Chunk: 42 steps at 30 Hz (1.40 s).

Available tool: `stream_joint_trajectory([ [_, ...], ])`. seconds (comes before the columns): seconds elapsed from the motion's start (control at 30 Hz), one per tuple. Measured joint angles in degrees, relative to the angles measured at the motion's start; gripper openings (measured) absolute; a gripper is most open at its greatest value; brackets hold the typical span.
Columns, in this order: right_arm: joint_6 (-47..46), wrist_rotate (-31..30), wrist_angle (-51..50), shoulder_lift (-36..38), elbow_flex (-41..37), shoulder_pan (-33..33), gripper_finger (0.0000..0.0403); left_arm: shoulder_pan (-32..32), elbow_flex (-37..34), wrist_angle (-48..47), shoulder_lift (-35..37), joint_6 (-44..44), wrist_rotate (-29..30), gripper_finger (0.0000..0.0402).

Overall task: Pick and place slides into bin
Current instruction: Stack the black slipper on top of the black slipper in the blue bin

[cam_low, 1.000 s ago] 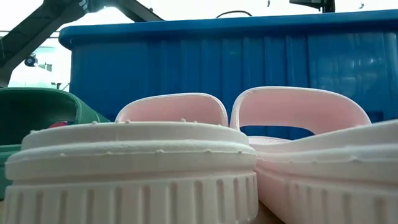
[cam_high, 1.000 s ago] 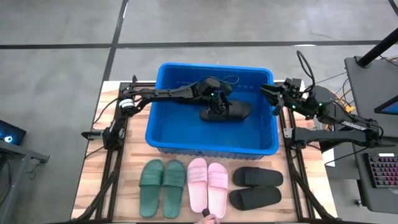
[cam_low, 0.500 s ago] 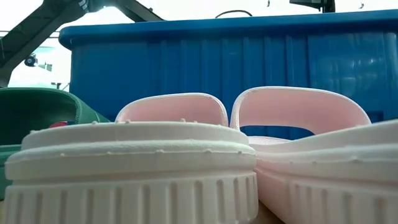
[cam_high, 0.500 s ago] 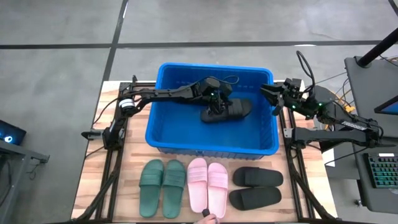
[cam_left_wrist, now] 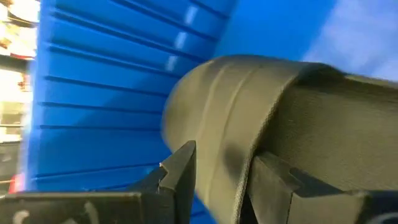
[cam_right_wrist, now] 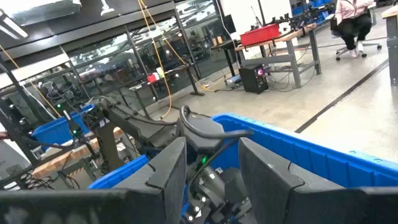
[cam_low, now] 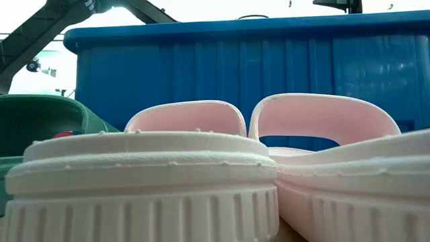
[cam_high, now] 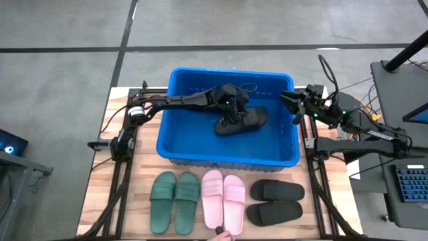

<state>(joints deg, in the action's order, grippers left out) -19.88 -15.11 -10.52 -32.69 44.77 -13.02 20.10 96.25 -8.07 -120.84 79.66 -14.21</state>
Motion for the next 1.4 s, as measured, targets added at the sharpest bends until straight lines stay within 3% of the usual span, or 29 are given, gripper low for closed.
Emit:
stream_joint_trajectory([
  [0.17, 0.2, 0.0, 0.0, 0.0, 0.0, 0.0, 0.0139, -0.1, 0.0, -4.6, 0.0, 0.0, -0.1, 0.0112],
  [0.47, 0.4, 0.0, 0.0, 0.0, 0.0, 0.0, 0.0139, -0.2, 0.0, -4.9, 0.2, -0.1, -0.1, 0.0112],
  [0.57, 0.4, 0.0, 0.0, 0.0, 0.0, 0.0, 0.0139, -0.2, 0.0, -5.0, 0.4, -5.1, 0.9, 0.0112],
  [0.7, 0.5, 0.0, -0.7, 0.0, 0.0, 0.0, 0.0139, -0.2, 0.3, -5.0, 2.2, -18.9, 1.4, 0.0112],
  [0.97, 0.5, 0.0, -2.6, 0.0, 0.0, 0.0, 0.0139, 0.3, 0.1, -5.1, 12.7, -53.8, 0.9, 0.0108],
  [1.13, 2.9, 2.4, -2.6, -0.1, 0.0, 0.0, 0.0139, 0.7, 0.0, -7.3, 21.9, -55.4, -6.8, 0.0063],
  [1.27, 5.4, 3.3, -2.6, -0.1, 0.0, 0.0, 0.0139, 0.6, 0.0, -8.6, 29.4, -55.4, -7.4, 0.0010],
  [1.4, 5.6, 3.1, -2.5, -0.1, 0.0, 0.0, 0.0139, 0.7, 0.0, -9.1, 36.2, -55.5, -6.3, 0.0010],
])
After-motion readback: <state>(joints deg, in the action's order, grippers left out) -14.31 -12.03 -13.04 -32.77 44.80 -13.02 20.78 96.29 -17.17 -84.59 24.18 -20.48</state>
